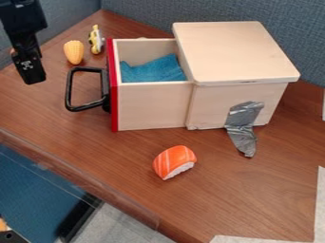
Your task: Close the drawer
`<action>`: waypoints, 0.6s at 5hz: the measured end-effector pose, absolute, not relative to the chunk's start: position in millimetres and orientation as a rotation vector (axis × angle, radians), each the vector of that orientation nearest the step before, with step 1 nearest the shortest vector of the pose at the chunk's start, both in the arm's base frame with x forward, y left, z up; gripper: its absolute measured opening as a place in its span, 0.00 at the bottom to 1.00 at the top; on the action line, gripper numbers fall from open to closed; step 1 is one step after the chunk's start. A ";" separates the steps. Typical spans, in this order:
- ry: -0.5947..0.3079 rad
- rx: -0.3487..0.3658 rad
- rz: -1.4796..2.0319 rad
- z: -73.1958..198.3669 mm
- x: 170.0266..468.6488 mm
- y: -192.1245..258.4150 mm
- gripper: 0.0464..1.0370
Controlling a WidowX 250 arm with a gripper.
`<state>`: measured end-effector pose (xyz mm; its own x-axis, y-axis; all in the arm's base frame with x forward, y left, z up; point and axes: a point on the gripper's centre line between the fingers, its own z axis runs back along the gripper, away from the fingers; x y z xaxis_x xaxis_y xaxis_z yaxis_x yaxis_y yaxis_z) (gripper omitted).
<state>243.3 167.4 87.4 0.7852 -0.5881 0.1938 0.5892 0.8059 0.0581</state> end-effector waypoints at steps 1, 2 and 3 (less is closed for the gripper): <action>-0.191 -0.031 -0.634 78.4 242.1 165.8 0.96; -0.190 -0.013 -0.642 71.9 243.5 169.0 0.96; -0.163 -0.013 -0.648 57.1 243.5 168.9 0.96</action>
